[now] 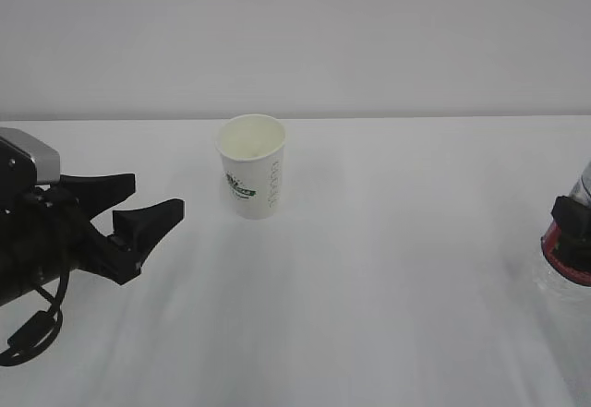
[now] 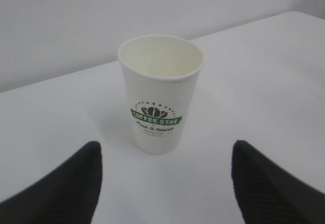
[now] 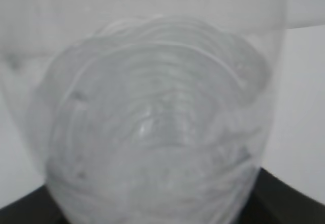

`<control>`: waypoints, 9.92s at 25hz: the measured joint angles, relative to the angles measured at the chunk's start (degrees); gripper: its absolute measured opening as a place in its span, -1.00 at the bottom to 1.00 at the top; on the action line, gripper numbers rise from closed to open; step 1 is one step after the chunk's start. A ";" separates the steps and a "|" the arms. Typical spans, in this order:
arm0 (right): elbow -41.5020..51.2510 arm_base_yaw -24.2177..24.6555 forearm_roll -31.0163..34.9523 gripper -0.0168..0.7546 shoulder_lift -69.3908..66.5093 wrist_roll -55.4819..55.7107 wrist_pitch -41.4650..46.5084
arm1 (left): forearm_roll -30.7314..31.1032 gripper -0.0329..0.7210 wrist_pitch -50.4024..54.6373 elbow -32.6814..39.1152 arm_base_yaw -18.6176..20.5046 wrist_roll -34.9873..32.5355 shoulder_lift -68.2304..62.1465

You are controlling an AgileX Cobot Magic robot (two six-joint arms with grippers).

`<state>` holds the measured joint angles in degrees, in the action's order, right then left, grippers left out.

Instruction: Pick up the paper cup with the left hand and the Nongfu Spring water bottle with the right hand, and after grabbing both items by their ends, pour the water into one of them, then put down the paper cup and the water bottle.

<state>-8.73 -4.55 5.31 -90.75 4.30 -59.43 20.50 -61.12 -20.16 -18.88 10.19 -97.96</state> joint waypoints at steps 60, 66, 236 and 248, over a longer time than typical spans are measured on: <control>-4.43 0.00 -4.21 0.22 25.06 -4.76 32.36 | 2.29 0.93 -4.37 -12.21 0.00 3.58 -20.04; -4.43 0.00 -4.21 0.22 25.06 -4.91 32.36 | 4.14 0.93 -4.37 -15.42 0.00 3.80 -22.41; -9.27 0.00 -4.31 0.21 36.59 -23.42 51.99 | 26.16 0.44 8.13 -40.32 -30.64 20.98 -20.49; -9.27 0.00 -1.57 0.21 36.59 -38.49 51.99 | 26.16 0.44 8.13 -40.32 -30.64 21.11 -20.49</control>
<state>-18.00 -4.55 3.74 -54.17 -34.19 -7.43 46.66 -52.99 -60.48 -49.52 31.30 -118.45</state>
